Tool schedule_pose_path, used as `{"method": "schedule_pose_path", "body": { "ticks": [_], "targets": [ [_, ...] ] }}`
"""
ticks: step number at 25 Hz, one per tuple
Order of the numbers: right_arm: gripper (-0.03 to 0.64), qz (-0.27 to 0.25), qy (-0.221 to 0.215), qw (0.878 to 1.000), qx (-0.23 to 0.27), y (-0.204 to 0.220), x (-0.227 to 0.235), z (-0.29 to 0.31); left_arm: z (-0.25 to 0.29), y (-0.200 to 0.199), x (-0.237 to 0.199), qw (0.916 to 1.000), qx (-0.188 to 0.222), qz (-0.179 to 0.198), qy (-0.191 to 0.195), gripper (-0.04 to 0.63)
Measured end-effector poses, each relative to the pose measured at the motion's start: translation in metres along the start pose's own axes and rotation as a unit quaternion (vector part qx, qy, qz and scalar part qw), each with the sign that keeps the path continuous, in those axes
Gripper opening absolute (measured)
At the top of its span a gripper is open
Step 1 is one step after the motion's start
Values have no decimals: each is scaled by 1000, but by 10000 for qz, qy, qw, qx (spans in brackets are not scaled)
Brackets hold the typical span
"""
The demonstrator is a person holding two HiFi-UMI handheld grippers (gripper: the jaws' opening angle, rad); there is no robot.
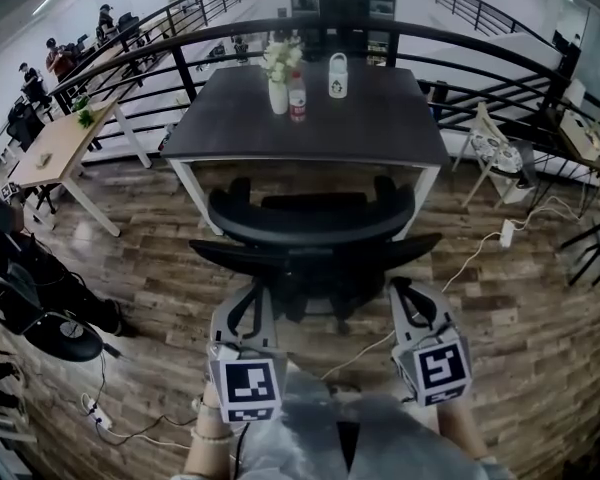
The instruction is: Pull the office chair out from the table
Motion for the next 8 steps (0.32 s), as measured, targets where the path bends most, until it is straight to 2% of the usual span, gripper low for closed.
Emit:
{"method": "schedule_pose_path", "body": {
  "ticks": [8],
  "targets": [
    [3,9,-41,10000,34,5,1,-3,-1,0,-6,9998,-39,180,-98,5]
  ]
}}
Point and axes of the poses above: the fingertips, and each gripper's own axes: z forward along the fingers, x to its right, y out of its underside, the point moved 10 cm from there along -z, backward along the fingers, and after that the axes turned 9 degrees about -y, right-handed, at the moved point
